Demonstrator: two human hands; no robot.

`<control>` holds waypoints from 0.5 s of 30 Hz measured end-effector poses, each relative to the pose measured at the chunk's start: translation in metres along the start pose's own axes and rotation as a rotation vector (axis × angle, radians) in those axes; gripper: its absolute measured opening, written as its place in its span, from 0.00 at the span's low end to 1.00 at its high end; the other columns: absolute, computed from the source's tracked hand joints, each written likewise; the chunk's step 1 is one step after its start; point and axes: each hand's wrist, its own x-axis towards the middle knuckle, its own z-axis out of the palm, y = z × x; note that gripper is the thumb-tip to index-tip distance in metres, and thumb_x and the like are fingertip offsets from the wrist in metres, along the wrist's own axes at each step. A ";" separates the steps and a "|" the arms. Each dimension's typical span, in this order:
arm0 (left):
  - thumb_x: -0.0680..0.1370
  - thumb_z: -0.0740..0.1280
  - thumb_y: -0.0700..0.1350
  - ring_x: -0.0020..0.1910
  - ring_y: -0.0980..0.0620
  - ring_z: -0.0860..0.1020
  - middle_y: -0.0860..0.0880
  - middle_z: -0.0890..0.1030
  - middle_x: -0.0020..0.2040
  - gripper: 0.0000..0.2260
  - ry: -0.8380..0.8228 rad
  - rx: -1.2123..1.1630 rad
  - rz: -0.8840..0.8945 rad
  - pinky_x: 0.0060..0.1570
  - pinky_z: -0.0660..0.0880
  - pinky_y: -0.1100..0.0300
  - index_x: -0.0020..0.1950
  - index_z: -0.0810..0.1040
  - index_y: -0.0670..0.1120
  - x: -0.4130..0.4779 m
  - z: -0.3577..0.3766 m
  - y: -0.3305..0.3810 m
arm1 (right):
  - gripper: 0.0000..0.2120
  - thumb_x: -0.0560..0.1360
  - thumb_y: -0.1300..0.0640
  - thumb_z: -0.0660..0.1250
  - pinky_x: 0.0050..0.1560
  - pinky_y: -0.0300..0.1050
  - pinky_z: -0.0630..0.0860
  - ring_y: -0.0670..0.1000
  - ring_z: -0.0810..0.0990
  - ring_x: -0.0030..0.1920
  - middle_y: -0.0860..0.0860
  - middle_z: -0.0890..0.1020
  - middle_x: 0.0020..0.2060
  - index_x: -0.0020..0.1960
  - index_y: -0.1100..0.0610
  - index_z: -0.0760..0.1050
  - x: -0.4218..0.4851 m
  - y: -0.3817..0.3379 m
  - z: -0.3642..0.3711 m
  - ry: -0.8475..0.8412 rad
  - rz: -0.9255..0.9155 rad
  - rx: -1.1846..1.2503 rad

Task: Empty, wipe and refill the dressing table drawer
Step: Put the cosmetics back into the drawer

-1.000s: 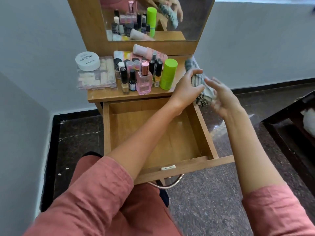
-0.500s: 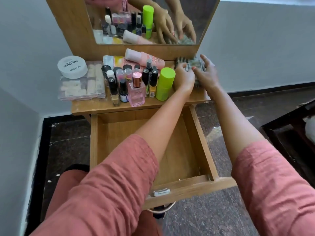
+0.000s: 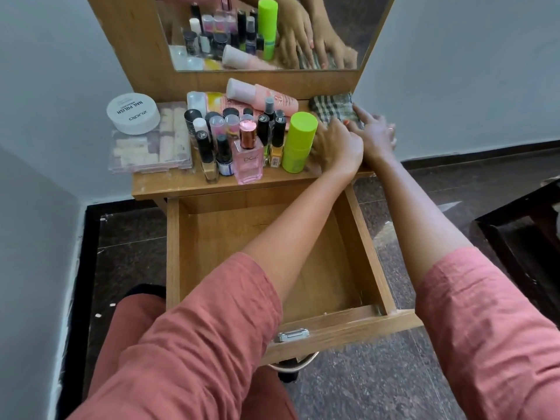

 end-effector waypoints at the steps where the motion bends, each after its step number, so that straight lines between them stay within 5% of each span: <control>1: 0.80 0.54 0.43 0.74 0.44 0.53 0.43 0.52 0.76 0.16 -0.001 -0.006 0.047 0.71 0.49 0.53 0.68 0.67 0.42 -0.003 0.000 -0.001 | 0.21 0.79 0.48 0.54 0.69 0.53 0.56 0.59 0.60 0.69 0.57 0.64 0.69 0.71 0.45 0.61 -0.002 -0.001 0.000 0.008 -0.001 -0.009; 10: 0.76 0.55 0.32 0.73 0.44 0.56 0.39 0.61 0.72 0.19 -0.008 -0.158 0.324 0.73 0.53 0.54 0.67 0.67 0.36 -0.042 -0.014 -0.020 | 0.14 0.77 0.57 0.59 0.65 0.51 0.63 0.58 0.66 0.65 0.59 0.71 0.62 0.61 0.57 0.74 -0.043 -0.005 0.001 0.208 -0.165 0.090; 15: 0.74 0.57 0.31 0.69 0.46 0.64 0.40 0.69 0.66 0.18 0.035 -0.233 0.437 0.71 0.58 0.59 0.64 0.71 0.36 -0.070 -0.032 -0.028 | 0.11 0.75 0.64 0.60 0.52 0.41 0.69 0.57 0.76 0.53 0.62 0.79 0.52 0.55 0.63 0.77 -0.080 -0.013 -0.002 0.268 -0.279 0.283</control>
